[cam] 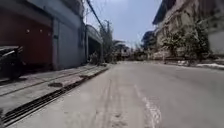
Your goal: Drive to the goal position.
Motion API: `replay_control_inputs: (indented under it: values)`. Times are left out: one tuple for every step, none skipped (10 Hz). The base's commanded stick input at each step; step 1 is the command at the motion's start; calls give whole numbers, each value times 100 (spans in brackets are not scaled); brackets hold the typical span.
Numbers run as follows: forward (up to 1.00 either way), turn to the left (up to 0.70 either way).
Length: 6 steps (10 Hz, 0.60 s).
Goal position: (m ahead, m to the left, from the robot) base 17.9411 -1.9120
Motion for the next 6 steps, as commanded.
replay_control_inputs:
  values:
    - [100, 0]
    - [100, 0]
    - [100, 0]
    - [100, 0]
    - [100, -6]
    - [100, -22]
